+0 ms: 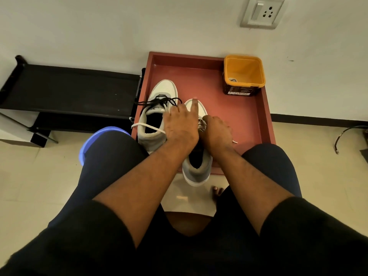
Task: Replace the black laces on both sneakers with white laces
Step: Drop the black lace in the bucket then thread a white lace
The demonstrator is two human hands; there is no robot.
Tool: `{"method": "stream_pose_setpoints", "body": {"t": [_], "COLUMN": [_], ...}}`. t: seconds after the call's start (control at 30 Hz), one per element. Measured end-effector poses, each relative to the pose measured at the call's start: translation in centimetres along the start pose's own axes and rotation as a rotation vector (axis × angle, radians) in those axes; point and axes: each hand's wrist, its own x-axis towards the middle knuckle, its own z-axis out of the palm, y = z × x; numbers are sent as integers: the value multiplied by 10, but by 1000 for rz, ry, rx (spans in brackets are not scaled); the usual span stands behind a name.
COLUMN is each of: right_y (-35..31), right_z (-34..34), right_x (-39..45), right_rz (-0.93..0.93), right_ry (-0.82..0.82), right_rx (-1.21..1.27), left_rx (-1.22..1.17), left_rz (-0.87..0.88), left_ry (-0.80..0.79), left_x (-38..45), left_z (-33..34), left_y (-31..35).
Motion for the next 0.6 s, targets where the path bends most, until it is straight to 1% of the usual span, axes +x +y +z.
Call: {"method": "stream_pose_setpoints", "body": {"t": [0.1, 0.2, 0.27, 0.37, 0.47, 0.6], "right_y": [-7, -5, 1, 8, 17, 22], "right_z": [-3, -3, 1, 4, 2, -6], "right_x": [8, 10, 10, 10, 11, 13], "right_rz": [2, -3, 17, 28, 39, 66], "right_ry": [-59, -72, -60, -40, -57, -103], "right_rx": [-59, -106, -50, 23, 42, 82], "left_rx": [-162, -295, -350, -375, -354, -368], "left_rz": [-32, -98, -69, 12, 98, 96], "left_ry": [-98, -88, -61, -26, -40, -76], "left_x": [16, 18, 17, 15, 12, 15], "left_z": [6, 19, 24, 28, 34, 31], "left_y": [11, 13, 11, -3, -15, -25]}}
